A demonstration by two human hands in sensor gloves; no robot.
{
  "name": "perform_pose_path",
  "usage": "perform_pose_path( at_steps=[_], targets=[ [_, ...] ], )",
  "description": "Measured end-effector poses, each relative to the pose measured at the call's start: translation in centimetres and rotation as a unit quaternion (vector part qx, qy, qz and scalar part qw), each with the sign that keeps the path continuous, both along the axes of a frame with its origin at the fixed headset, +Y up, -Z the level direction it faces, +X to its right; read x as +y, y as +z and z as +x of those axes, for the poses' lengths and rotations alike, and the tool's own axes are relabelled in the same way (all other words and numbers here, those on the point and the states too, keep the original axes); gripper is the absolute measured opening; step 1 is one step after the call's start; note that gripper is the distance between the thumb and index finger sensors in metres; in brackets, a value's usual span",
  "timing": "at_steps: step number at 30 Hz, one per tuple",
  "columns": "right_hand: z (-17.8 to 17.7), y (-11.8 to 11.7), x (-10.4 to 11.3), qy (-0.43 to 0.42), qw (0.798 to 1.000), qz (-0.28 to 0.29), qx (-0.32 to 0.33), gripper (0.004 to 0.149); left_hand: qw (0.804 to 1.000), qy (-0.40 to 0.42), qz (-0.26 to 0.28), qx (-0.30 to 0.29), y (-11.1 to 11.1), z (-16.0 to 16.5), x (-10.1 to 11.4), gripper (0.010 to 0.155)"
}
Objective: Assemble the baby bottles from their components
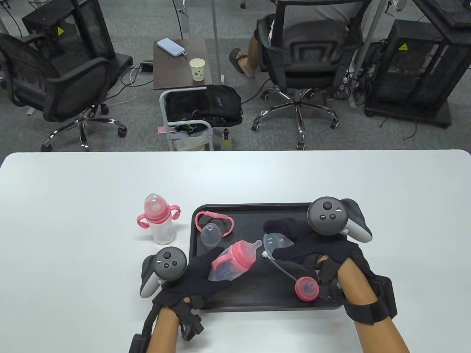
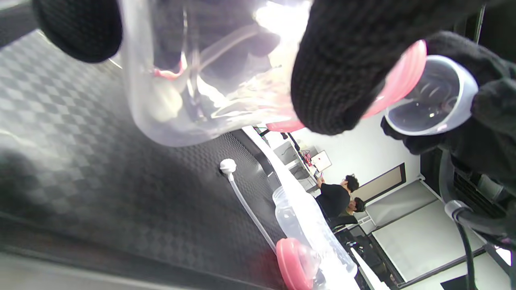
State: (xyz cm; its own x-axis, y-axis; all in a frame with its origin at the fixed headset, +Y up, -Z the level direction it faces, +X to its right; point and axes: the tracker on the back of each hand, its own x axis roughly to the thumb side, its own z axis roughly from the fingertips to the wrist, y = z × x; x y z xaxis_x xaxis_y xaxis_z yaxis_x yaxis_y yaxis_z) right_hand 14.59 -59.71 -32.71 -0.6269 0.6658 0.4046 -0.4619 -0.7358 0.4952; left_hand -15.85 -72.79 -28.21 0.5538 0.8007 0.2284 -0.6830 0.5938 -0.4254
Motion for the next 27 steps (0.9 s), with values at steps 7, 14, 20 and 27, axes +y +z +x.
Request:
perform_pose_path(
  at_steps=[7, 14, 20, 27],
  targets=[
    [-1.2, 0.0, -0.5, 0.008, 1.000, -0.014, 0.016, 0.070, 1.000, -0.011, 0.006, -0.014, 0.3, 0.7, 0.4, 0.092],
    [-2.8, 0.0, -1.6, 0.025, 0.998, -0.037, 0.037, 0.070, 1.000, -0.015, 0.010, -0.019, 0.4, 0.9, 0.5, 0.092],
    [-3.7, -0.1, -2.4, 0.020, 0.997, -0.054, 0.050, 0.070, 0.999, -0.025, 0.014, -0.022, 0.5, 1.1, 0.6, 0.092],
    [-3.3, -0.2, -3.1, -0.016, 0.997, -0.065, 0.039, 0.080, 0.999, 0.003, 0.030, -0.014, 0.5, 1.1, 0.6, 0.091]
  ],
)
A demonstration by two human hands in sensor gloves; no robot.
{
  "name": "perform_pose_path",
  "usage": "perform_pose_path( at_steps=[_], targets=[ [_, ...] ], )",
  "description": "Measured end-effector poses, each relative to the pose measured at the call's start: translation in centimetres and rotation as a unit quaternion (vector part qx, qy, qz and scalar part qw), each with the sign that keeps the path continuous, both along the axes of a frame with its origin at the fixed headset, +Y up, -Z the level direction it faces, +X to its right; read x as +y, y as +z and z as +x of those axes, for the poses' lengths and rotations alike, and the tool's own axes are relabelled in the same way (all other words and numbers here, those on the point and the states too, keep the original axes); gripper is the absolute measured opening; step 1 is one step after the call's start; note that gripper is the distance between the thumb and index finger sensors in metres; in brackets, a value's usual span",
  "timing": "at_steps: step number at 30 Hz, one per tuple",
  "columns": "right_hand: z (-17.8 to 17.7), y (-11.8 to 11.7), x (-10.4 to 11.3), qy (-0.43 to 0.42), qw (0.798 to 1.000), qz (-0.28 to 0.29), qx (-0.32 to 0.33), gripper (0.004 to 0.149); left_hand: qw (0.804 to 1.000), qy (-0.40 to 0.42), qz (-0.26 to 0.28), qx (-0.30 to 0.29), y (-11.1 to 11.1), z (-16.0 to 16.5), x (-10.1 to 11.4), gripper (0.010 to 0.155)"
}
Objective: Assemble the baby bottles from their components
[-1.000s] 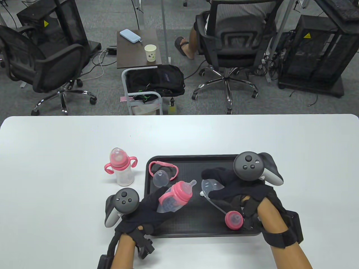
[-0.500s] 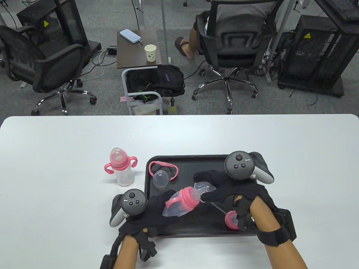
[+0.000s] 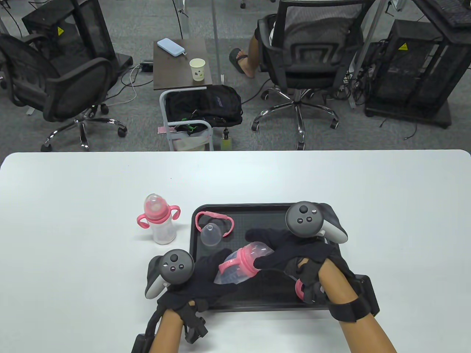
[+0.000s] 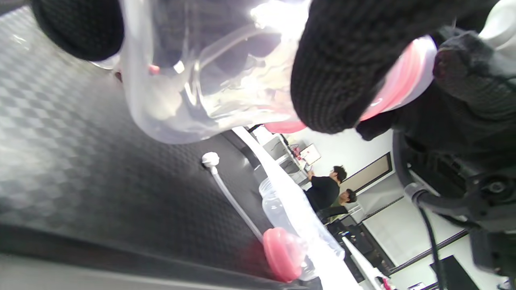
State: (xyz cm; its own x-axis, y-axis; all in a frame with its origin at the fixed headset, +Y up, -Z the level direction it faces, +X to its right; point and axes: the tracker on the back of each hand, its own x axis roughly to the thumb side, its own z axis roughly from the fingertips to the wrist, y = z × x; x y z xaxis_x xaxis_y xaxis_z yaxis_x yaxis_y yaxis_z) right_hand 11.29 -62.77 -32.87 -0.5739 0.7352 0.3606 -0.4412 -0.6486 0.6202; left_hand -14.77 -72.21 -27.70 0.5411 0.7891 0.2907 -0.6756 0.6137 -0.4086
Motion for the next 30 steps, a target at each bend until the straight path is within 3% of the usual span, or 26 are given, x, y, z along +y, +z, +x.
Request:
perform_pose_path(
  at_steps=[7, 24, 30],
  targets=[
    [0.3, 0.5, -0.6, 0.050, 0.998, 0.039, -0.023, 0.079, 0.999, 0.023, 0.021, 0.014, 0.2, 0.1, 0.1, 0.091],
    [1.8, -0.2, -1.7, -0.064, 0.995, -0.068, -0.039, 0.077, 0.990, 0.019, 0.113, 0.081, 1.3, 2.0, 1.0, 0.091],
    [2.0, -0.3, -1.5, -0.087, 0.992, -0.075, -0.052, 0.077, 0.981, 0.001, 0.152, 0.121, 2.1, 2.3, 1.8, 0.091]
  ],
)
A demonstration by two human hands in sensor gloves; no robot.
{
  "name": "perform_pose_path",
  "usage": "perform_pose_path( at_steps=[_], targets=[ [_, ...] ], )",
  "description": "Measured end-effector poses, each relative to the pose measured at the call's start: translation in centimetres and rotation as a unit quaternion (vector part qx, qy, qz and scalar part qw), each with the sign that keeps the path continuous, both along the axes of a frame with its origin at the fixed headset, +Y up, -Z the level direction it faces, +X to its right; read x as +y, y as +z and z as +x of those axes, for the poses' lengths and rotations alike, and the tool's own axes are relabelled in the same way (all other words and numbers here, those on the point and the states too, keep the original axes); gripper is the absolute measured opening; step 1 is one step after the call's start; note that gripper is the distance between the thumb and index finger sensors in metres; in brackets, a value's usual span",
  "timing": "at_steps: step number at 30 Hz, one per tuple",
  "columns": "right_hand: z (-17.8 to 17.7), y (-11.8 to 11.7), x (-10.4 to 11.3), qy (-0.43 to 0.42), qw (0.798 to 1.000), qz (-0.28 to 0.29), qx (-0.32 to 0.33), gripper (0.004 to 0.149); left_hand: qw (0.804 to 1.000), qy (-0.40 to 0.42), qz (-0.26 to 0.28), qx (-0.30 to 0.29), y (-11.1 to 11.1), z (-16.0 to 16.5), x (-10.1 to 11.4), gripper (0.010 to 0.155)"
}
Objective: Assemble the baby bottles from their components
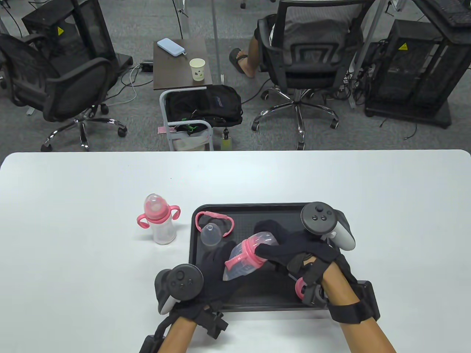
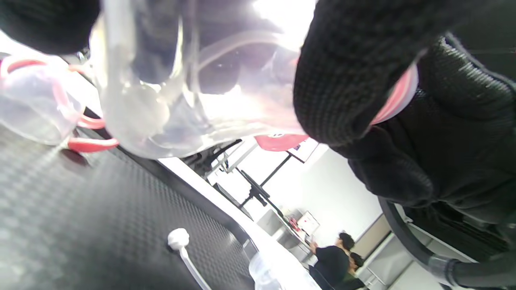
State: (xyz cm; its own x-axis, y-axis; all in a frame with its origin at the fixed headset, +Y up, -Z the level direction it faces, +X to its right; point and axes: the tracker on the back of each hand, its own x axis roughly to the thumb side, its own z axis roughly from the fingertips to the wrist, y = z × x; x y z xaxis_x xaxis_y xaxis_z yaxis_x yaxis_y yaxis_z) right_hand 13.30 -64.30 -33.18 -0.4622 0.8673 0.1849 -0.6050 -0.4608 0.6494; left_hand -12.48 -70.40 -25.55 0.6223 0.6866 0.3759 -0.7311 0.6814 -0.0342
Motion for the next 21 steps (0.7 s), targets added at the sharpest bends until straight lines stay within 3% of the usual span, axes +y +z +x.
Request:
perform_pose_path(
  at_steps=[2, 4, 12, 17, 21],
  targets=[
    [-0.1, 0.2, 0.0, -0.035, 0.999, -0.018, -0.001, 0.076, 1.000, 0.006, 0.016, 0.011, 0.3, 0.2, 0.2, 0.091],
    [0.1, 0.1, -0.2, -0.002, 1.000, -0.015, 0.004, 0.076, 0.998, -0.038, 0.039, 0.028, 0.4, 0.4, 0.5, 0.091],
    [-0.7, 0.1, 0.0, 0.028, 0.999, 0.013, -0.010, 0.082, 0.999, -0.011, 0.018, 0.027, -0.2, 0.1, -0.6, 0.092],
    [-0.6, 0.6, 0.6, 0.045, 0.997, 0.066, -0.020, 0.083, 1.000, -0.013, 0.007, 0.021, -0.4, 0.2, -0.7, 0.091],
    [0.3, 1.3, 1.0, 0.084, 0.986, 0.139, -0.026, 0.083, 0.999, -0.032, 0.007, 0.021, -0.4, 0.5, -1.1, 0.092]
  ],
)
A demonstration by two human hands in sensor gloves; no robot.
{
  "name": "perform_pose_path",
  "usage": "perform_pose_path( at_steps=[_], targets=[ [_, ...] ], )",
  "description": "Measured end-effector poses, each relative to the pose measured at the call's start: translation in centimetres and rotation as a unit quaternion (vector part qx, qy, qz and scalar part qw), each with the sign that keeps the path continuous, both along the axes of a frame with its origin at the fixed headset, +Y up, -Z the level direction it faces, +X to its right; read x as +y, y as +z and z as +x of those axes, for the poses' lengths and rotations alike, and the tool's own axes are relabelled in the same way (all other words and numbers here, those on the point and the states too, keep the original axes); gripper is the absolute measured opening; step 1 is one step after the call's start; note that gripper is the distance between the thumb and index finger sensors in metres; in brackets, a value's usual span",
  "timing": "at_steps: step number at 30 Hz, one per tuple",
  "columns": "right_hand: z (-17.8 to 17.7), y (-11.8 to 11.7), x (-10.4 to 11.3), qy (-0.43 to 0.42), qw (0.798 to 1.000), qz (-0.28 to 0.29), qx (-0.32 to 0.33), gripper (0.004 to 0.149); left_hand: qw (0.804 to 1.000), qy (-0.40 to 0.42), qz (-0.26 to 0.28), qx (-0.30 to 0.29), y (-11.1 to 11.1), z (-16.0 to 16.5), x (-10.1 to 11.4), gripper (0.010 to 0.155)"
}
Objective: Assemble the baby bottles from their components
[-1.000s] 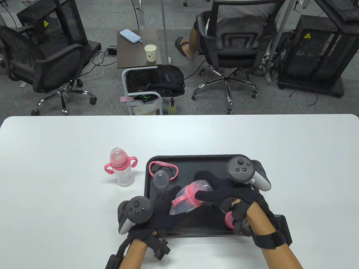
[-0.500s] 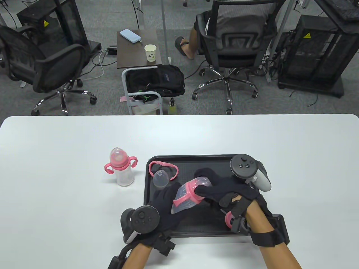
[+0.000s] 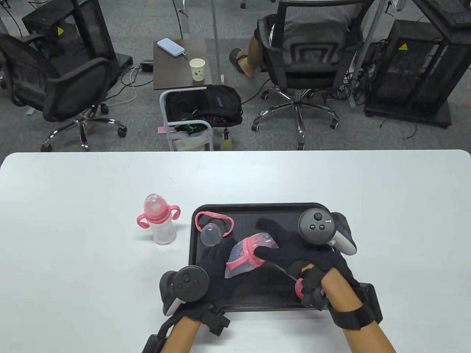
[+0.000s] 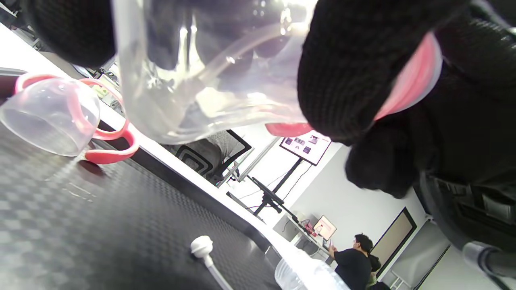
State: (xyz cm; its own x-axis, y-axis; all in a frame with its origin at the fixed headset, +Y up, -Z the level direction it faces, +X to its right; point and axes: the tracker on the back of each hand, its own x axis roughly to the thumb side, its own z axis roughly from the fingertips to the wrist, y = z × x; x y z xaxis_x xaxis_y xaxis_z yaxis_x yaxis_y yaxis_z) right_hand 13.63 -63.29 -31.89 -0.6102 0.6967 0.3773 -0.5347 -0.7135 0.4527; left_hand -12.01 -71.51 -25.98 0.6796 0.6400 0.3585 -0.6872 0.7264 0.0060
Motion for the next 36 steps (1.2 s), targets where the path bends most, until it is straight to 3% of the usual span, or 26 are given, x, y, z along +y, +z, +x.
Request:
perform_pose_path(
  at_steps=[8, 17, 22, 26, 32, 36],
  targets=[
    [5.0, 1.5, 0.0, 0.024, 0.990, 0.130, -0.056, 0.081, 0.998, 0.047, -0.008, 0.039, 0.2, -2.7, 1.2, 0.092],
    [11.8, 1.6, -4.2, 0.012, 0.985, 0.107, -0.136, 0.080, 0.979, 0.152, 0.014, 0.138, 2.3, -11.0, 4.7, 0.092],
    [14.2, 1.8, -5.7, -0.003, 0.981, 0.096, -0.168, 0.079, 0.965, 0.173, 0.034, 0.193, 2.5, -15.3, 5.2, 0.093],
    [15.4, 1.9, -6.3, -0.017, 0.978, 0.089, -0.188, 0.079, 0.945, 0.204, 0.033, 0.253, 1.8, -19.0, 3.7, 0.093],
    [16.8, 2.0, -6.9, -0.029, 0.974, 0.077, -0.212, 0.079, 0.909, 0.271, -0.036, 0.315, 0.3, -23.5, -0.7, 0.094],
    [16.9, 2.1, -7.1, -0.027, 0.974, 0.070, -0.215, 0.079, 0.897, 0.272, -0.071, 0.340, -0.9, -24.7, -3.3, 0.094]
  ],
)
